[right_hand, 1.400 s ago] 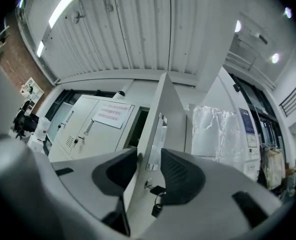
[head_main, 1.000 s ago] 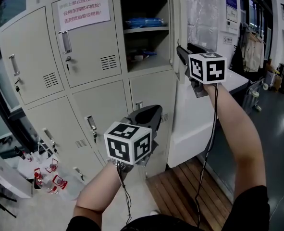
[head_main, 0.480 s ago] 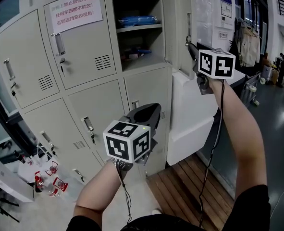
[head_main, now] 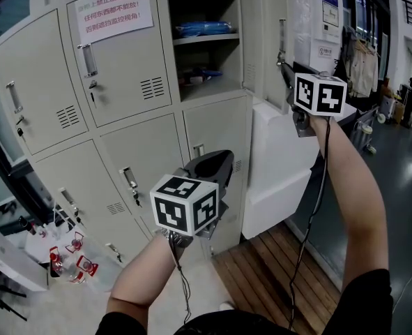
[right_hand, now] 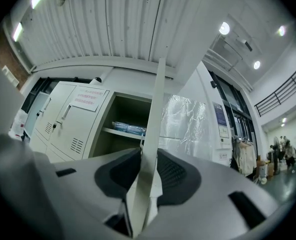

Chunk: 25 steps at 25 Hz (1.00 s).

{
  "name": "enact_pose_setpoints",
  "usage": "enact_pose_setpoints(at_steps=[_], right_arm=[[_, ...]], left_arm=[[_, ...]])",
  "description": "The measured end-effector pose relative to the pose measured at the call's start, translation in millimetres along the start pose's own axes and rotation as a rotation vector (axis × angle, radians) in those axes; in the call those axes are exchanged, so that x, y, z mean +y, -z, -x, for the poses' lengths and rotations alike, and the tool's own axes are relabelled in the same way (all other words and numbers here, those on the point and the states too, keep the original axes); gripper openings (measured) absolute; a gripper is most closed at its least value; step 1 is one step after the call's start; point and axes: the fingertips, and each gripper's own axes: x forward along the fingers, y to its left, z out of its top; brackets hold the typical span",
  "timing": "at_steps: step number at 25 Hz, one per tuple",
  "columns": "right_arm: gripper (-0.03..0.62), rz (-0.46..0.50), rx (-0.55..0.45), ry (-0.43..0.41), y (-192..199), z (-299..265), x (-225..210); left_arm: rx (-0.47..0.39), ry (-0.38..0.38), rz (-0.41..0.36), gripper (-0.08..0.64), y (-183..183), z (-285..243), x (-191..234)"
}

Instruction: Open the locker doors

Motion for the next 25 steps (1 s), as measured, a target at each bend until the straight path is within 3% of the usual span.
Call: enact_pose_setpoints(at_steps=[8, 13, 16, 21, 25], right_arm=[[0.126, 0.173, -0.039, 0.022, -10.3, 21.5, 14.8], [0.105, 0.181, -0.091, 0.002, -24.5, 40.8, 27.9], [0.002, 0.183, -0.143, 0.001, -37.6, 55.4, 40.2], [0.000, 0.198, -0.167, -0.073, -43.0, 68.5, 76.8], [0.000, 0.146, -0.169, -0.128, -35.7, 71.9, 103.5]], left_arm=[[0.006, 0.004, 0.004, -0.002, 4.5, 9.8, -2.4], [-0.001, -0.002, 0.008, -0.002, 3.0, 19.6, -3.6], [-0.006, -0.009, 0.016, -0.002, 2.7, 27.7, -4.6], [-0.022, -0.036, 0.021, -0.002, 0.2, 47.5, -1.8], [-0.041, -0.088, 0.016, -0.002, -3.1, 69.5, 10.4]])
